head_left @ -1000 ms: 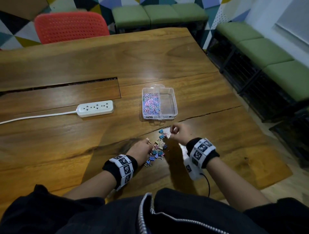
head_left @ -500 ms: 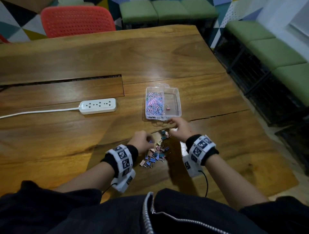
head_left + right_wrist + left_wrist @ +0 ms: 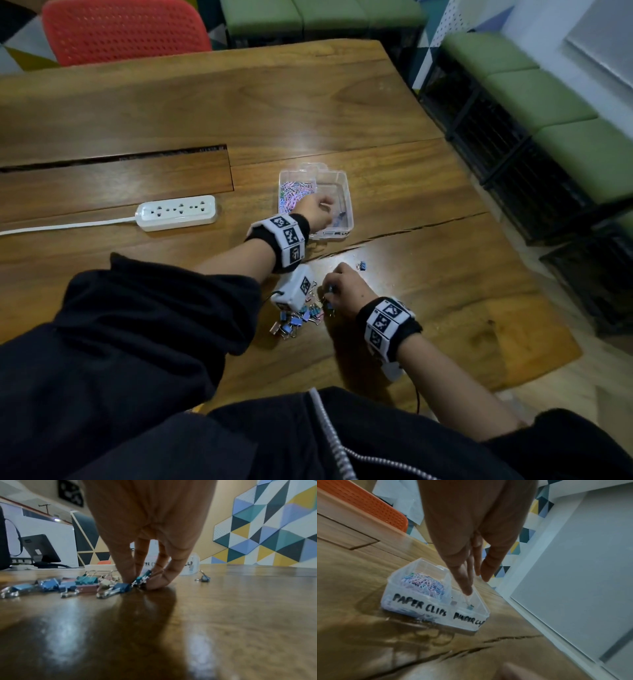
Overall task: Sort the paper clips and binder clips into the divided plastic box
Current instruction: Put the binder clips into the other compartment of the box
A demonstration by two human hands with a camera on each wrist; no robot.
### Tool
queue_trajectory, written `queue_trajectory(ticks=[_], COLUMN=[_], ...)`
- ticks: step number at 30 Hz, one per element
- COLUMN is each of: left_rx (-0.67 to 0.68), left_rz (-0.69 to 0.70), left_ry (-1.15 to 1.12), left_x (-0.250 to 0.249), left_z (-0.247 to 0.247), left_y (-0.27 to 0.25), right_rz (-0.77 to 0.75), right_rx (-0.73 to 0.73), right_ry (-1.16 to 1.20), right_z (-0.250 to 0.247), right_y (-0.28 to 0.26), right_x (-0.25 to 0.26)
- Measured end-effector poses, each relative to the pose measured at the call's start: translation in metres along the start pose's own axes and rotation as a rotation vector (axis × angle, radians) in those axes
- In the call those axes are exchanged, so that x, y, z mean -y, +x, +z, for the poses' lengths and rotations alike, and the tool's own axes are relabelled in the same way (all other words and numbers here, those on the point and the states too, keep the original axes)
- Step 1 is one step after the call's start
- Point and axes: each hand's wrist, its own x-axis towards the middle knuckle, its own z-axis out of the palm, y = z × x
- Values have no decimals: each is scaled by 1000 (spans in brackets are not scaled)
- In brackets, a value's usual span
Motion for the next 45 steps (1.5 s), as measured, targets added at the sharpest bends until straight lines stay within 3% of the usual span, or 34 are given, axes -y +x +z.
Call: queue_trajectory(ticks=[4, 8, 11, 17, 20, 24, 26, 28, 31, 33, 39, 45], left_rx=[21, 328, 361, 212, 207, 242, 255, 248, 238, 243, 228, 199], left_rz=[102, 79, 63, 150, 87, -7, -24, -8, 33, 51, 58, 12], left_ry=[232, 843, 1039, 977, 929, 845, 819, 794, 765, 746, 674, 455], left_x=[25, 67, 92, 112, 108, 102, 101, 101, 101, 101, 106, 94], left_z=[-2, 0, 6, 18, 21, 16, 14, 13, 12, 11, 6, -3], left_y=[-35, -71, -85, -97, -98, -93, -91, -92, -94, -95, -96, -96], right_rz=[96, 155, 213, 195, 165, 206, 230, 269, 273, 222, 43, 76], right_rx=[11, 26, 5, -247, -368, -393, -340, -200, 47, 138, 112, 95], right_ry=[109, 176, 393, 708, 671, 575, 527, 454, 156, 15, -80, 28], right_z=[-5, -11, -23, -76, -90, -81, -69, -56, -37, -25, 4, 9], right_y=[-7, -6, -1, 30, 39, 33, 25, 16, -1, -14, -31, -33], right_x=[-2, 2, 7, 22, 28, 19, 9, -1, -8, -6, 4, 4])
